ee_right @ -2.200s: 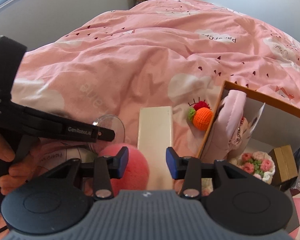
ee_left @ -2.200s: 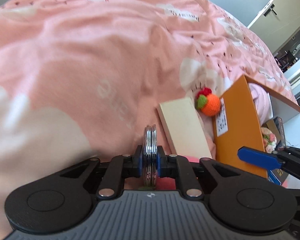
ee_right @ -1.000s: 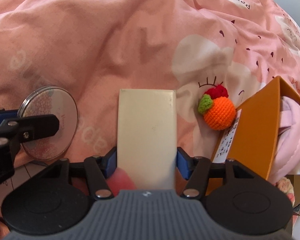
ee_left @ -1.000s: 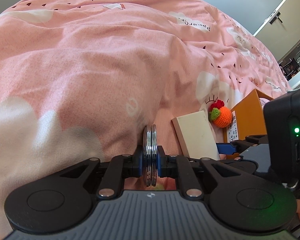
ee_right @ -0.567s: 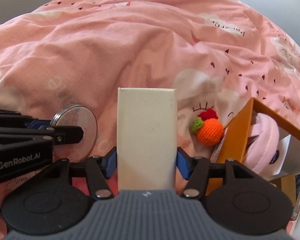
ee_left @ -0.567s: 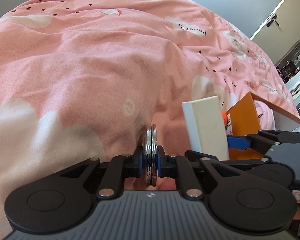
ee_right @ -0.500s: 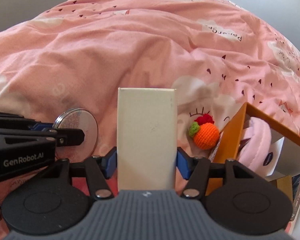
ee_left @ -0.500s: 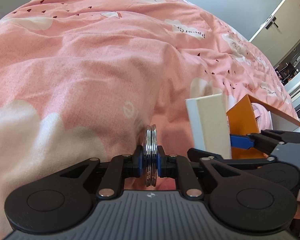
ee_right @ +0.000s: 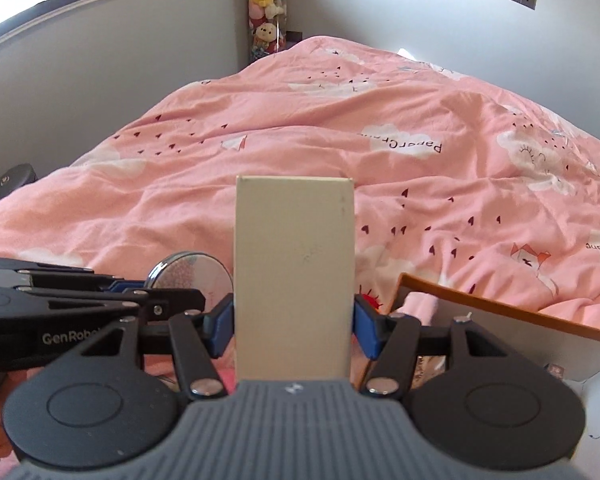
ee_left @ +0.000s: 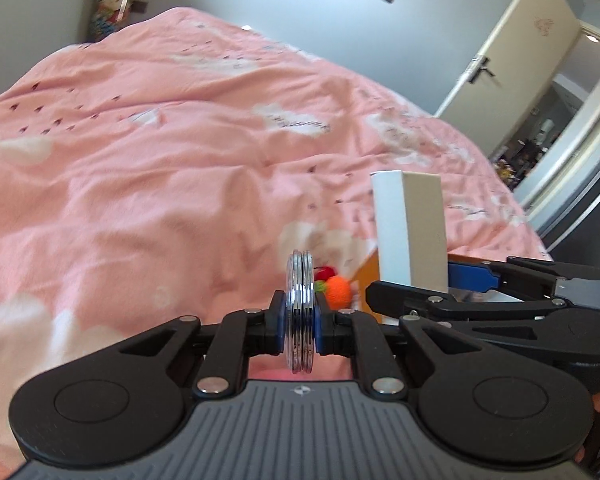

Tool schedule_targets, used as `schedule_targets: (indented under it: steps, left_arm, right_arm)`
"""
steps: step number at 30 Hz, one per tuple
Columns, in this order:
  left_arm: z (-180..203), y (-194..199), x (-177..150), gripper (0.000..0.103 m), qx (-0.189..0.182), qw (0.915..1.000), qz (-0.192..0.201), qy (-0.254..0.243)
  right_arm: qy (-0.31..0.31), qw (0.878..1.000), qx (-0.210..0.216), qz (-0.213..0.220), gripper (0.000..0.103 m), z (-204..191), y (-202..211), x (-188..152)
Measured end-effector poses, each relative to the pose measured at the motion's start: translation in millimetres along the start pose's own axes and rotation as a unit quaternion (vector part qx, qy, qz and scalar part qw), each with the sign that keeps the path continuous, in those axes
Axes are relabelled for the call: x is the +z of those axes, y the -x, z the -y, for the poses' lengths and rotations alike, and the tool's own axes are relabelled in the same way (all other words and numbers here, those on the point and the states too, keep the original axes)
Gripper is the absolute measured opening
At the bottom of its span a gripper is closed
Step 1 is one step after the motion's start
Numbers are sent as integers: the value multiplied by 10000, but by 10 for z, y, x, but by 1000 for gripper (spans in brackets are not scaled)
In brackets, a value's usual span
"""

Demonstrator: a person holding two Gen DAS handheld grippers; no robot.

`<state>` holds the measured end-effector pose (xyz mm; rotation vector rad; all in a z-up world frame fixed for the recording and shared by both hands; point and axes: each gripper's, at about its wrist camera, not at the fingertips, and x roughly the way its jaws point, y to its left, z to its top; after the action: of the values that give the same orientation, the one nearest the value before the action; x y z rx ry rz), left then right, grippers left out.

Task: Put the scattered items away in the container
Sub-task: 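Carry the cream box with the right gripper over the orange box while the left gripper carries the mirror, then lower the cream box and mirror into the orange box and open both grippers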

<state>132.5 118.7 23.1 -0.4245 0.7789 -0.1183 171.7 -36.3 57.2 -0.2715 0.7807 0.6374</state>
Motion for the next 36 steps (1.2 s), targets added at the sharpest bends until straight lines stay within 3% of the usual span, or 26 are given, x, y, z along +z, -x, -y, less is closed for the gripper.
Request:
schedule_targets:
  steps: [5,10,18,25,36]
  left_arm:
    - [454,-44,85,15,-608,9974,-90,-383]
    - [970,-336,67,15,-1135,9901,-389,-729]
    - [1548,-971,-221,15,-1644,9761,-1015,-991]
    - [1680,-1313,-456,15,-1371,9746,-1329,-1172]
    - [1690,-1463,-575,16,-945,9733,-1631,-1311]
  right_arm:
    - [-239,9985,-489,111,62,457,335,-65]
    - [-592,9924,-1081,10,62,1017,569,-237]
    - [-833,9803,-1712,-529,62,1633,473,-720]
    - [-1060,9756,-1732,-835,62,1826,298,-1028]
    - [-1172,9728,-1706,-1040,63,1909,160,-1190]
